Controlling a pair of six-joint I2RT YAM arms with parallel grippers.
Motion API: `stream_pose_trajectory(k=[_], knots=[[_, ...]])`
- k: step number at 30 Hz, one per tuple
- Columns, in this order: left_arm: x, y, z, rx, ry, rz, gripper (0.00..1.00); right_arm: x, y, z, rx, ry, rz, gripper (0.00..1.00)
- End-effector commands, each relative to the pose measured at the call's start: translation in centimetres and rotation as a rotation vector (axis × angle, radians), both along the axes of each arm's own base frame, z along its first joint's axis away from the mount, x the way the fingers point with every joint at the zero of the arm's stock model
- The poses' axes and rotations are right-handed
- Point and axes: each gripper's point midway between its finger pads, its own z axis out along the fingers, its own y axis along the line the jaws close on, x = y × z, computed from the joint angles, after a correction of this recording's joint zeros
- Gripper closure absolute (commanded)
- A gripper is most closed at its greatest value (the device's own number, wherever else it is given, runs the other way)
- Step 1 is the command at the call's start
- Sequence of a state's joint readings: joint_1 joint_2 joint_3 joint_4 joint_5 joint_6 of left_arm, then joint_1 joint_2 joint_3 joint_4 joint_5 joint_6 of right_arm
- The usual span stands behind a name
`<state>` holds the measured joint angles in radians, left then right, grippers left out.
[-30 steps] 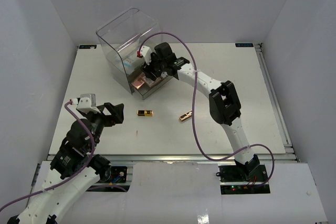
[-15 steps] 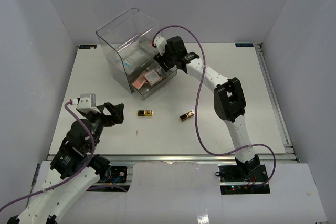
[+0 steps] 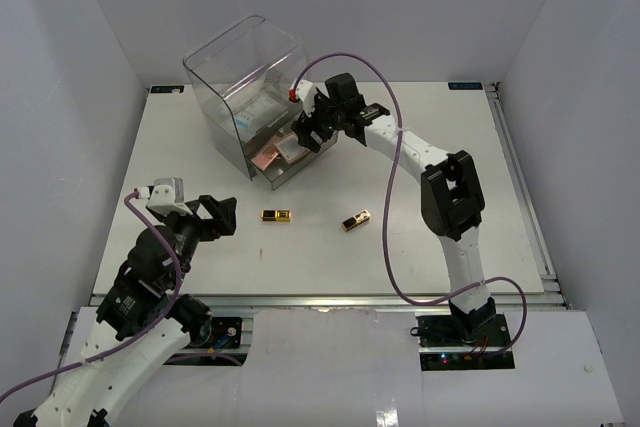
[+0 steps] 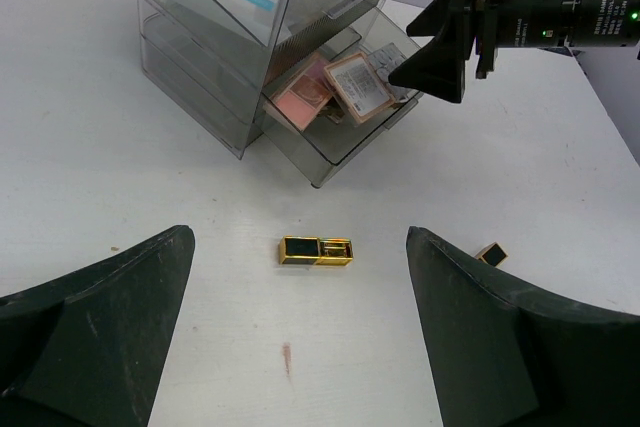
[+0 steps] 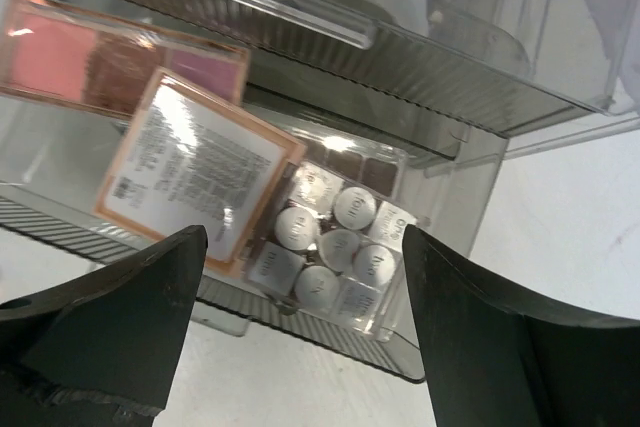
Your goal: Organize the makeup
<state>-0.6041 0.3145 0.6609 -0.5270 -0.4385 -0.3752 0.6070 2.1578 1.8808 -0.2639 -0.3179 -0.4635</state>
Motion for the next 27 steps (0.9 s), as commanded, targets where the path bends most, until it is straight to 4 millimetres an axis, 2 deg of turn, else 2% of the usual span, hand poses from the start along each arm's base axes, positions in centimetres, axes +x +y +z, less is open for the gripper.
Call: stream_pose_trajectory(k=[1,4,7,13,19,27], knots=[[0.0,0.3,-0.4,0.005,0.011,0.014,0.02,-2.4,1.1,2.6,0.103,0.079,0.019,0.1],[0.0,0.3,-0.3,0.004,0.009,0.015,0.02,-2.7,1.8,1.9,0.108,0.124,-0.012,0.1],[0.0,0.3,-0.2,0.003,0.007,0.016,0.02,-2.2,2.3,1.1,0.092,0.149,-0.111,0.1],[-0.1,0.4,-0.2,0.002,0.005,0.017,0.02,-2.2,3.5,0.0,0.061,0.142,-0.223,0.1],[0.0,0.3,-0.2,0.002,0.006,0.014,0.02,-1.9,3.6,-1.6,0.027,0.142,-0.309,0.1],[-0.1,0.4,-0.1,-0.002,0.001,0.014,0.02,-1.7,3.4,-2.8,0.005,0.143,-0.353,0.1]])
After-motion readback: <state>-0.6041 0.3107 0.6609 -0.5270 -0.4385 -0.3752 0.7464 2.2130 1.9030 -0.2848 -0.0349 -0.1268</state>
